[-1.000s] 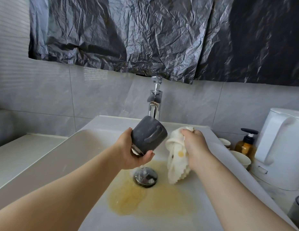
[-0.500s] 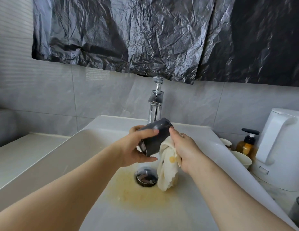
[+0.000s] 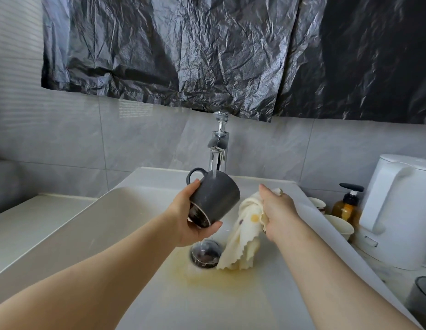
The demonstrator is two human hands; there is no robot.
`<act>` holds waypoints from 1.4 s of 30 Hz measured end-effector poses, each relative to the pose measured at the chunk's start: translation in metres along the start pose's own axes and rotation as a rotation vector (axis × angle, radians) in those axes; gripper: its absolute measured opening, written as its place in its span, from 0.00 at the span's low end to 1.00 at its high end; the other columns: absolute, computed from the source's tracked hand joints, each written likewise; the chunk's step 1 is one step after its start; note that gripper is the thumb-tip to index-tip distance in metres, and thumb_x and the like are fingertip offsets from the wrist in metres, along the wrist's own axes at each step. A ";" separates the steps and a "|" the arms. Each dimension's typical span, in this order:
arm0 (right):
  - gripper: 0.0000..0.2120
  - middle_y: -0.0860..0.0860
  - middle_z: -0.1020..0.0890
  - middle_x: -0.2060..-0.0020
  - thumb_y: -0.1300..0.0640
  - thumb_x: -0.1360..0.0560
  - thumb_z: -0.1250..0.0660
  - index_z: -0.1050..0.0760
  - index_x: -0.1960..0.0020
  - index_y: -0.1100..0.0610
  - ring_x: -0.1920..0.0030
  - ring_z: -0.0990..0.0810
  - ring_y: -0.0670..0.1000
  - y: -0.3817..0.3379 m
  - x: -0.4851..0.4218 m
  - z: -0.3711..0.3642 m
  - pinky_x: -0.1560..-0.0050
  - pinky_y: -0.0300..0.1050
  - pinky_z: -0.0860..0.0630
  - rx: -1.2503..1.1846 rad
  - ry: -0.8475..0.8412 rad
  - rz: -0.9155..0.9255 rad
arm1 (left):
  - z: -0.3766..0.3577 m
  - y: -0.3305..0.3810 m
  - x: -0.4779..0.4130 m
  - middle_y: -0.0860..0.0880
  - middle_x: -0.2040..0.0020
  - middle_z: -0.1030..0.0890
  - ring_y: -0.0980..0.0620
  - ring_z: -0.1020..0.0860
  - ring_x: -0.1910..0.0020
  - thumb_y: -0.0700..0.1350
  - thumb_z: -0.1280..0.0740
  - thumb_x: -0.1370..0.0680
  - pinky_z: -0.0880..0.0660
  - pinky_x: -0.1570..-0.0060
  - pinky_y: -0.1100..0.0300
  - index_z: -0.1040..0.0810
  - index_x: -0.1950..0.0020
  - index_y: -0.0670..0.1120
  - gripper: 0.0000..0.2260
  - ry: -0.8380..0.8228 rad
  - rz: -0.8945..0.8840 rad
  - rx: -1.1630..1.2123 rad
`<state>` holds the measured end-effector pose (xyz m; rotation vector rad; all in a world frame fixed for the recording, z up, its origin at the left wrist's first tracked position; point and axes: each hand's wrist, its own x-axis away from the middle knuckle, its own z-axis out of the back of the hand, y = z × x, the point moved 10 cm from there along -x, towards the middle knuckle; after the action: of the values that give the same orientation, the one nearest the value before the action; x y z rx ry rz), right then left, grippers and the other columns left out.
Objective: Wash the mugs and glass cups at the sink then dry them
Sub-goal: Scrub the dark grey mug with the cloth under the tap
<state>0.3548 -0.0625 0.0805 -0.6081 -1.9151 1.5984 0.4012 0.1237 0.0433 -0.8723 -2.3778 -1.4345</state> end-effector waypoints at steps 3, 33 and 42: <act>0.16 0.58 0.22 0.55 0.56 0.25 0.33 0.29 0.42 0.63 0.56 0.22 0.58 0.005 0.002 -0.006 0.48 0.53 0.23 -0.124 -0.045 -0.052 | -0.002 -0.001 0.001 0.40 0.51 0.25 0.39 0.23 0.52 0.57 0.26 0.31 0.20 0.63 0.45 0.26 0.50 0.42 0.22 0.002 -0.006 -0.004; 0.17 0.49 0.24 0.43 0.50 0.22 0.41 0.33 0.35 0.42 0.42 0.25 0.53 -0.030 0.045 -0.097 0.40 0.53 0.26 0.371 -0.217 0.557 | 0.005 0.023 0.013 0.41 0.56 0.23 0.42 0.22 0.59 0.52 0.29 0.28 0.23 0.51 0.43 0.25 0.52 0.44 0.14 0.016 -0.164 -0.112; 0.16 0.49 0.26 0.69 0.46 0.21 0.41 0.32 0.63 0.53 0.71 0.29 0.47 -0.040 0.040 -0.072 0.76 0.34 0.34 0.326 -0.170 0.504 | 0.001 0.045 0.018 0.45 0.59 0.23 0.44 0.21 0.61 0.58 0.36 0.23 0.23 0.57 0.53 0.26 0.56 0.47 0.15 0.064 -0.295 -0.585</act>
<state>0.3746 0.0084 0.1340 -0.8834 -1.6348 2.2850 0.4141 0.1465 0.0838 -0.5791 -2.1241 -2.3023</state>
